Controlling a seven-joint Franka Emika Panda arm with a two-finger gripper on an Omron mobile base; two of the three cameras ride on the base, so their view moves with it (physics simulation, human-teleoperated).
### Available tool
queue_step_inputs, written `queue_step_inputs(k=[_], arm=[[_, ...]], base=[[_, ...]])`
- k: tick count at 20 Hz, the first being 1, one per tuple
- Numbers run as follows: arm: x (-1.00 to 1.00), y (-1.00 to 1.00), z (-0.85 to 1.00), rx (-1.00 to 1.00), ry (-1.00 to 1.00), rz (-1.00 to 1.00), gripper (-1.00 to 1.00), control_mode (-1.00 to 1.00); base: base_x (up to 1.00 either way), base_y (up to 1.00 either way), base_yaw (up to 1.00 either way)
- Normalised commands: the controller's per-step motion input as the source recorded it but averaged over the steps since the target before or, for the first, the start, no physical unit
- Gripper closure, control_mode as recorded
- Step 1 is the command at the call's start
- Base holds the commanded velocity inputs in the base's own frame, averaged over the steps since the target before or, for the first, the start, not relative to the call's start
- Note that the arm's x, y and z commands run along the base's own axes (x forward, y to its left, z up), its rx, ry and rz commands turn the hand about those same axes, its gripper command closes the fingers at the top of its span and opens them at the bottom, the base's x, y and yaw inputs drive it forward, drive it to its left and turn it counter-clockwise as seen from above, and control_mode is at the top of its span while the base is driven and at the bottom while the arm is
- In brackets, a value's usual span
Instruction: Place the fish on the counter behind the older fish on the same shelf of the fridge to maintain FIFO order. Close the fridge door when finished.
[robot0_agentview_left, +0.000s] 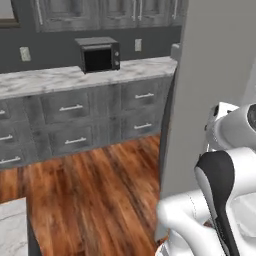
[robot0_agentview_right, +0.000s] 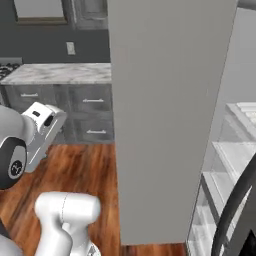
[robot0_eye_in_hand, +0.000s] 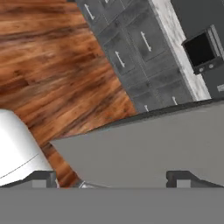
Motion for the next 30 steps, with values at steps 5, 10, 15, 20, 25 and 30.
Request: queue_step_inputs(k=[5, 10, 15, 20, 25, 30], arm=[[0.00, 0.00, 0.00, 0.00, 0.00, 0.00, -1.00, 1.00], [0.00, 0.00, 0.00, 0.00, 0.00, 0.00, -1.00, 1.00], [0.00, 0.00, 0.00, 0.00, 0.00, 0.00, -1.00, 1.00], [0.00, 0.00, 0.00, 0.00, 0.00, 0.00, -1.00, 1.00], [0.00, 0.00, 0.00, 0.00, 0.00, 0.00, -1.00, 1.00], [0.00, 0.00, 0.00, 0.00, 0.00, 0.00, -1.00, 1.00]], base=[[0.35, 0.69, 0.62], [1.00, 0.39, 0.28], [1.00, 0.06, 0.03], [1.00, 0.61, -0.45], [1.00, 0.57, -0.65], [1.00, 0.35, -0.66]])
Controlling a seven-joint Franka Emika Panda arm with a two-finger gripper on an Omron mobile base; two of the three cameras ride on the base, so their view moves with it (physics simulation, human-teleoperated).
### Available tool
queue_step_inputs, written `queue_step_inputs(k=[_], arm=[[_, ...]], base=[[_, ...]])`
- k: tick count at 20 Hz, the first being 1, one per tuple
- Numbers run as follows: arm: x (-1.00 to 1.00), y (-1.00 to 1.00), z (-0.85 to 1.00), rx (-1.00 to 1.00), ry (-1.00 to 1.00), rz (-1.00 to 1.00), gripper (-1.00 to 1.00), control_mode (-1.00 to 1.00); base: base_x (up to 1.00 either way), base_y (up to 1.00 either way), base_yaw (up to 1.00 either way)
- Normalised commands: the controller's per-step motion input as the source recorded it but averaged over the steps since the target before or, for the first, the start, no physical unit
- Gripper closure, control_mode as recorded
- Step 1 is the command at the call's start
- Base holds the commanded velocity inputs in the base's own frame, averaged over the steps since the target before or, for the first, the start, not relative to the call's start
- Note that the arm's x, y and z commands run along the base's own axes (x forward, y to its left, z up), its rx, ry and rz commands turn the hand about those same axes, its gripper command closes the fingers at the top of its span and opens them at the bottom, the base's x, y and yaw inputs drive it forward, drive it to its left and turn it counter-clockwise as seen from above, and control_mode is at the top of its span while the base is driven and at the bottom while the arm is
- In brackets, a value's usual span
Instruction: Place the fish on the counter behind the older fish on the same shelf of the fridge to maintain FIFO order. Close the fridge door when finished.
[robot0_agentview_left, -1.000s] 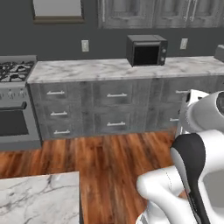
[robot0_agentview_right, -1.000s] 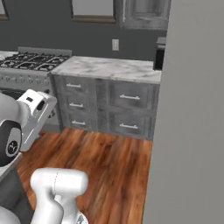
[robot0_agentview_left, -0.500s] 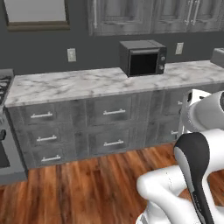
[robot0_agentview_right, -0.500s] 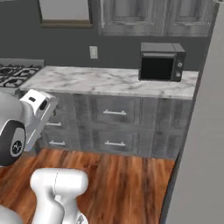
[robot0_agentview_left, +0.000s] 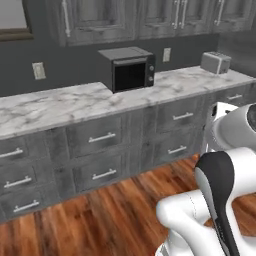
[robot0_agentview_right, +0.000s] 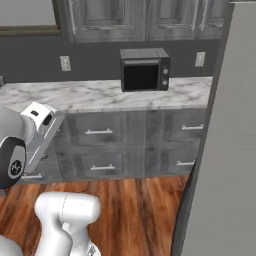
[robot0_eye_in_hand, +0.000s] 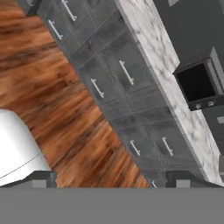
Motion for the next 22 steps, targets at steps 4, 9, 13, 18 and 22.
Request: queue_step_inputs(k=[4, 9, 13, 18, 22], arm=[[0.00, 0.00, 0.00, 0.00, 0.00, 0.00, -1.00, 1.00], [0.00, 0.00, 0.00, 0.00, 0.00, 0.00, -1.00, 1.00], [0.00, 0.00, 0.00, 0.00, 0.00, 0.00, -1.00, 1.00], [0.00, 0.00, 0.00, 0.00, 0.00, 0.00, -1.00, 1.00], [0.00, 0.00, 0.00, 0.00, 0.00, 0.00, -1.00, 1.00]], base=[[1.00, 0.07, -0.56], [1.00, 0.57, -0.08], [0.97, 0.69, -0.45], [0.67, 0.46, -0.86], [0.56, 0.29, -0.89]])
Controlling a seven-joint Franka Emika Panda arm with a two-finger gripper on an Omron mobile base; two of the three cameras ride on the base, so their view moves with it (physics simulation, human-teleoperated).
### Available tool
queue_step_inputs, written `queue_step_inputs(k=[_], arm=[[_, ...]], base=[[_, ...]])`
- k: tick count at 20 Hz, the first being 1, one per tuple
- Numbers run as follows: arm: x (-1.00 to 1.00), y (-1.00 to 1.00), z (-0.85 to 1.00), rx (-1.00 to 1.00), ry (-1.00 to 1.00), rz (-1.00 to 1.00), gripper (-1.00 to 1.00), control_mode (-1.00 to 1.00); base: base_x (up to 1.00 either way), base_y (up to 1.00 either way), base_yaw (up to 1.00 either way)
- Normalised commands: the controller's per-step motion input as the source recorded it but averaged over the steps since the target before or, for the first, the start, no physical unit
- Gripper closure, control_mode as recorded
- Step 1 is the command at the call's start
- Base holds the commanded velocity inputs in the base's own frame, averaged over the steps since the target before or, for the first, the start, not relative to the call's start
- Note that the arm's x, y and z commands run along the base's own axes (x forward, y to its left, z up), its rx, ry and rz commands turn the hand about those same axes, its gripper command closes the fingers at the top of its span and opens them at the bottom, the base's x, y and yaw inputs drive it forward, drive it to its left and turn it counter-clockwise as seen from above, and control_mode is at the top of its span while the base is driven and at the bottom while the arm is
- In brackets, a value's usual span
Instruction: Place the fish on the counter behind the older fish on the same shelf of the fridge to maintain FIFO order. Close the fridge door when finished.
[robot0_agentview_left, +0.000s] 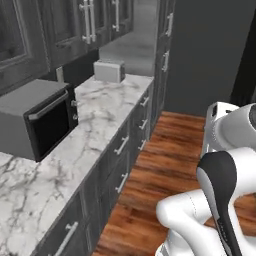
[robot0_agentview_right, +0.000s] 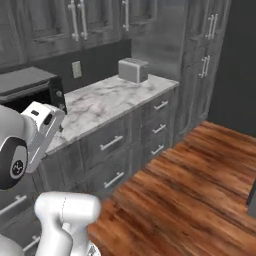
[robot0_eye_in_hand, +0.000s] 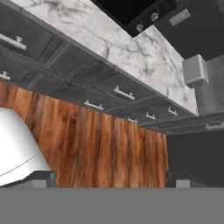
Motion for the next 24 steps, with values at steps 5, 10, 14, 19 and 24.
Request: queue_step_inputs(k=[5, 10, 14, 19, 24], arm=[[0.00, 0.00, 0.00, 0.00, 0.00, 0.00, -1.00, 1.00], [0.00, 0.00, 0.00, 0.00, 0.00, 0.00, -1.00, 1.00], [0.00, 0.00, 0.00, 0.00, 0.00, 0.00, -1.00, 1.00], [0.00, 0.00, 0.00, 0.00, 0.00, 0.00, -1.00, 1.00], [0.00, 0.00, 0.00, 0.00, 0.00, 0.00, -1.00, 1.00]], base=[[0.72, 0.37, -0.82], [0.79, -0.07, -0.77], [0.59, -0.06, -0.80], [0.38, 0.00, -0.92], [0.69, 0.09, -0.84]])
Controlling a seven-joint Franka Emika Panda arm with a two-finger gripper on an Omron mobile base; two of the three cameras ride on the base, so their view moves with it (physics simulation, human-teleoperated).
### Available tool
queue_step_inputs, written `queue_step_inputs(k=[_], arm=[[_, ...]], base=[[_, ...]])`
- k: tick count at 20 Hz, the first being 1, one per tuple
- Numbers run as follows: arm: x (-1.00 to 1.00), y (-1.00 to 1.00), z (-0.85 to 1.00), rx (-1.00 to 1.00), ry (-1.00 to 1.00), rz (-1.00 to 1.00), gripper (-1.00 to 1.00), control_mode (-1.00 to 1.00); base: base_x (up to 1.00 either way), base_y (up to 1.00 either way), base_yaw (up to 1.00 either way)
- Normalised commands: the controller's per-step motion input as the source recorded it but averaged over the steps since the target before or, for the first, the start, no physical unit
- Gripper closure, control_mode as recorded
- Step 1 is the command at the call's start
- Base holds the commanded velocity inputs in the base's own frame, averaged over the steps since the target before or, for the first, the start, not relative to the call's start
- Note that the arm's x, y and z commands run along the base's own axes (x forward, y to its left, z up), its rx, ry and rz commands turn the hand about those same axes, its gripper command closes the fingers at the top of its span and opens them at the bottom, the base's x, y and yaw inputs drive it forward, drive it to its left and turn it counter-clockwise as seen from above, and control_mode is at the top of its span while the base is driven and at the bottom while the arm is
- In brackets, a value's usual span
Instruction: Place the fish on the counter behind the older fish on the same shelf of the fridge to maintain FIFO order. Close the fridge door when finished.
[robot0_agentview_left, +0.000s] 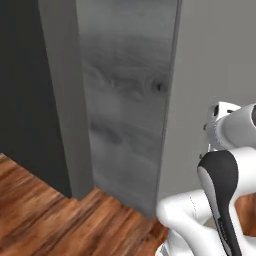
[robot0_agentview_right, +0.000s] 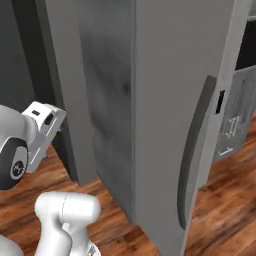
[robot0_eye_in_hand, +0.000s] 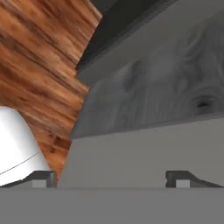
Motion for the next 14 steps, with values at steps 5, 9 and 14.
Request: queue_step_inputs(k=[5, 9, 14], arm=[[0.00, 0.00, 0.00, 0.00, 0.00, 0.00, -1.00, 1.00], [0.00, 0.00, 0.00, 0.00, 0.00, 0.00, -1.00, 1.00], [0.00, 0.00, 0.00, 0.00, 0.00, 0.00, -1.00, 1.00]], base=[[0.97, 0.26, -0.59], [0.90, -0.28, -0.34], [0.70, -0.43, -0.27]])
